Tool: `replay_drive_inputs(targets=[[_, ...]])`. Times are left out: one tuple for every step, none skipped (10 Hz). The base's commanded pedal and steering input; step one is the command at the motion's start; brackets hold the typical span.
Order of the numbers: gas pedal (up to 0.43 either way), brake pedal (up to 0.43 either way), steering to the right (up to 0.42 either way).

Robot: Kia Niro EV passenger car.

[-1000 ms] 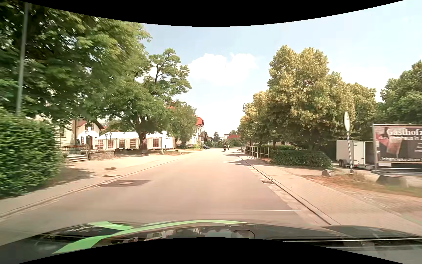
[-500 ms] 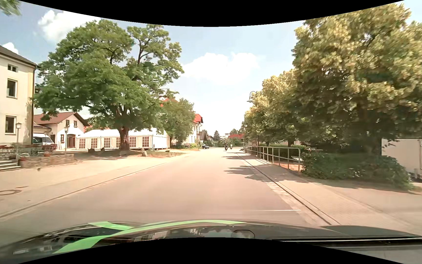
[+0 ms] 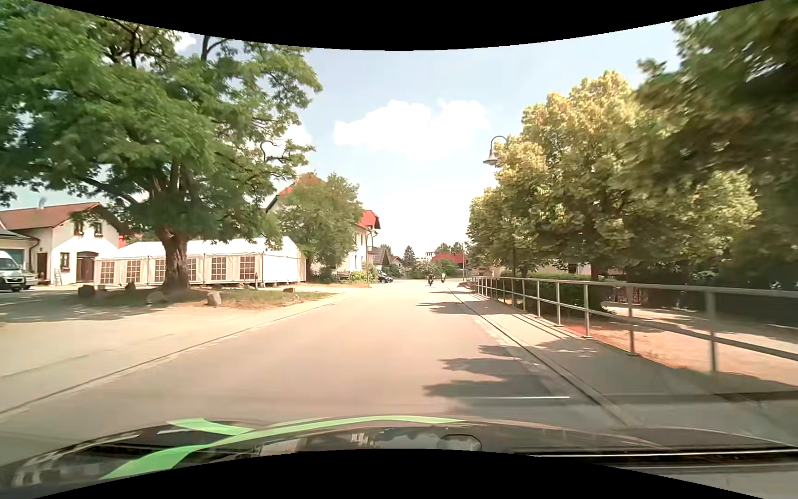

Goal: Follow the waypoints while adhering to traffic rules and regulations

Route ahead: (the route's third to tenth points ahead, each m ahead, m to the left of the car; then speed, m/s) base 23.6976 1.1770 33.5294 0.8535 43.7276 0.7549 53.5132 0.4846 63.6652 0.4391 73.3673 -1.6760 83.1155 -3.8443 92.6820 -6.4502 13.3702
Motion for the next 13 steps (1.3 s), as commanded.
replay_drive_inputs(targets=[[0.169, 0.0, -0.003], [0.189, 0.0, -0.003], [0.189, 0.0, -0.004], [0.197, 0.0, -0.004], [0.209, 0.0, -0.003], [0.209, 0.0, -0.004], [0.209, 0.0, -0.004], [0.209, 0.0, -0.003], [0.209, 0.0, -0.004], [0.209, 0.0, -0.003], [0.209, 0.0, -0.003], [0.197, 0.0, -0.004], [0.189, 0.0, -0.003]])
